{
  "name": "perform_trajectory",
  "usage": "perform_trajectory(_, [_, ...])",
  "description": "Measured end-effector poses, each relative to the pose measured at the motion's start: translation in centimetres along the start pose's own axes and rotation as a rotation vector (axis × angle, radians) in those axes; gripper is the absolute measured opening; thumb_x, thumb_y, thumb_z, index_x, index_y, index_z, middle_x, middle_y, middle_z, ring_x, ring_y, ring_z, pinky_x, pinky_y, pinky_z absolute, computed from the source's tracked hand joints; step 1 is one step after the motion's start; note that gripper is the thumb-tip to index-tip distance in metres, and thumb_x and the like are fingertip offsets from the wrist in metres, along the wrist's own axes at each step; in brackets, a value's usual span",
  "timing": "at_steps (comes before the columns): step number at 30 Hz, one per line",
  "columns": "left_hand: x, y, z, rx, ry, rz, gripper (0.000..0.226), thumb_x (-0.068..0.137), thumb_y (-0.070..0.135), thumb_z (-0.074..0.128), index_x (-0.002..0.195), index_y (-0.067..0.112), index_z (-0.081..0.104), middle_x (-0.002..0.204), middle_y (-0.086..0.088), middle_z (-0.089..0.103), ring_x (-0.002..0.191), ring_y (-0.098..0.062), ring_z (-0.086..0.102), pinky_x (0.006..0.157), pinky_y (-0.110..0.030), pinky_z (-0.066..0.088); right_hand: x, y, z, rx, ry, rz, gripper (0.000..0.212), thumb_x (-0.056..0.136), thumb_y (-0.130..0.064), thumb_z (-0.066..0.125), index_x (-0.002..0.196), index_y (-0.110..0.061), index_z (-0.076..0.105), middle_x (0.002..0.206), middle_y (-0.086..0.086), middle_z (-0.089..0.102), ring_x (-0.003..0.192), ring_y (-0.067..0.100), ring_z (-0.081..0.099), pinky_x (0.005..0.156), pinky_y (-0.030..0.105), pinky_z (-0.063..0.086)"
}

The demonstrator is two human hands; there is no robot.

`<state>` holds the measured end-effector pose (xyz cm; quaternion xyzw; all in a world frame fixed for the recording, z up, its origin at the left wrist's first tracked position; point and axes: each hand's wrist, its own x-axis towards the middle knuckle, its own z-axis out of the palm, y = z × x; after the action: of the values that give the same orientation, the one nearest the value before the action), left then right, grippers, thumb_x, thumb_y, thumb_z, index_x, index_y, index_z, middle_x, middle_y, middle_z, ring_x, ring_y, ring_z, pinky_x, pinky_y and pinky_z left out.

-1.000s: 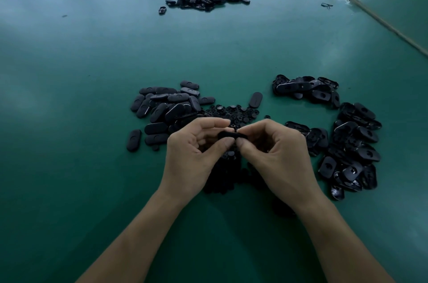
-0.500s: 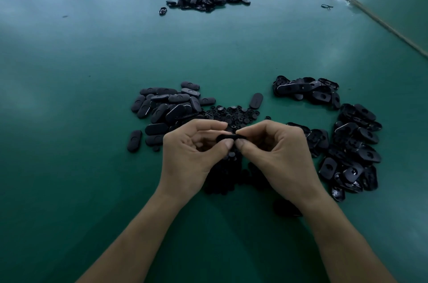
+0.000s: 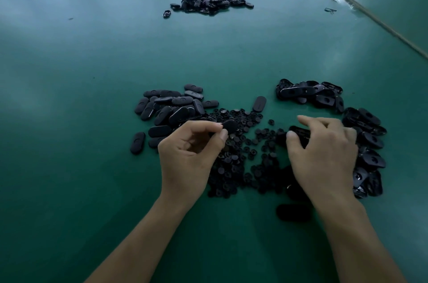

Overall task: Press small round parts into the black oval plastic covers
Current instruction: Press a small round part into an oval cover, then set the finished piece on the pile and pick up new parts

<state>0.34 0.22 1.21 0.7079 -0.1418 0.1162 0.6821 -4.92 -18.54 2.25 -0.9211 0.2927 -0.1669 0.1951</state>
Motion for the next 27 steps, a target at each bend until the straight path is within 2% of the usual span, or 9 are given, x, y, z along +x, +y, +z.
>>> perform_trajectory(4, [0.6,-0.2,-0.4,0.13,0.184,0.05,0.023,0.088,0.005,0.074,0.092,0.027,0.07,0.083,0.005,0.074,0.074,-0.011,0.071,0.069,-0.017,0.054,0.0,0.0,0.0,-0.068,-0.081,0.063,0.04,0.099,-0.041,0.05,0.132,-0.021,0.061,0.133,0.004,0.046,0.124,0.027,0.027,0.101,0.047,0.026])
perform_trajectory(9, [2.1,-1.1,-1.9,0.233,0.33,-0.003,0.026,0.091,0.011,0.071,0.097,0.036,0.069,0.086,0.016,0.071,0.072,-0.001,0.065,0.068,-0.012,0.048,0.1,0.1,0.0,-0.003,-0.045,0.056,0.021,0.096,-0.035,0.06,0.115,-0.028,0.065,0.124,0.001,0.051,0.121,0.025,0.031,0.092,0.042,0.025])
perform_trajectory(13, [2.8,-1.9,-2.9,0.298,0.356,-0.042,0.024,0.091,0.009,0.07,0.103,0.03,0.07,0.093,0.01,0.073,0.078,-0.003,0.067,0.076,-0.017,0.052,0.2,0.2,0.2,0.058,-0.005,0.035,0.011,0.092,-0.024,0.067,0.1,-0.03,0.062,0.11,-0.008,0.044,0.116,0.02,0.031,0.086,0.035,0.017])
perform_trajectory(15, [3.1,-2.1,-3.2,0.325,0.343,-0.055,0.024,0.09,0.009,0.071,0.103,0.03,0.07,0.101,0.006,0.075,0.084,-0.005,0.07,0.081,-0.022,0.055,0.2,0.2,0.2,0.07,0.019,0.024,0.012,0.091,-0.021,0.069,0.097,-0.03,0.063,0.107,-0.011,0.043,0.115,0.022,0.034,0.085,0.035,0.019])
perform_trajectory(18, [3.2,-2.2,-3.5,0.411,0.315,-0.066,0.025,0.088,0.012,0.075,0.102,0.032,0.071,0.094,0.014,0.073,0.081,0.001,0.067,0.083,-0.027,0.057,0.3,0.3,0.2,0.161,0.125,-0.068,0.009,0.094,-0.016,0.065,0.101,-0.022,0.064,0.107,-0.003,0.058,0.108,0.024,0.048,0.084,0.035,0.033])
perform_trajectory(20, [3.2,-2.3,-3.6,0.475,0.284,-0.049,0.026,0.086,0.013,0.076,0.105,0.03,0.072,0.103,0.013,0.071,0.096,-0.006,0.067,0.093,-0.024,0.052,0.3,0.0,-0.1,0.344,0.153,-0.147,0.007,0.097,-0.014,0.061,0.101,-0.02,0.06,0.095,-0.009,0.061,0.088,0.011,0.058,0.078,0.022,0.047])
perform_trajectory(23, [3.0,-2.3,-3.5,0.565,0.273,-0.004,0.028,0.086,0.015,0.076,0.112,0.026,0.073,0.121,0.015,0.062,0.118,-0.012,0.053,0.099,-0.013,0.041,-0.1,-0.9,-0.2,0.577,0.099,-0.216,0.013,0.097,-0.014,0.063,0.097,-0.025,0.056,0.085,-0.017,0.062,0.068,0.004,0.064,0.061,0.009,0.049])
perform_trajectory(25, [2.7,-2.1,-3.3,0.549,0.281,0.053,0.023,0.089,0.018,0.073,0.11,0.029,0.071,0.117,0.017,0.062,0.11,-0.006,0.052,0.091,-0.033,0.051,-0.4,-1.4,0.1,0.66,0.05,-0.241,0.015,0.091,-0.015,0.07,0.092,-0.025,0.06,0.08,-0.014,0.066,0.065,0.007,0.065,0.06,0.013,0.051])
perform_trajectory(27, [2.2,-1.4,-2.8,0.481,0.239,0.131,0.015,0.092,0.022,0.07,0.101,0.033,0.068,0.096,0.022,0.064,0.084,0.0,0.057,0.07,-0.032,0.054,-0.8,-1.9,0.4,0.724,-0.003,-0.248,0.016,0.085,-0.015,0.077,0.087,-0.025,0.064,0.078,-0.012,0.068,0.066,0.008,0.066,0.064,0.018,0.054])
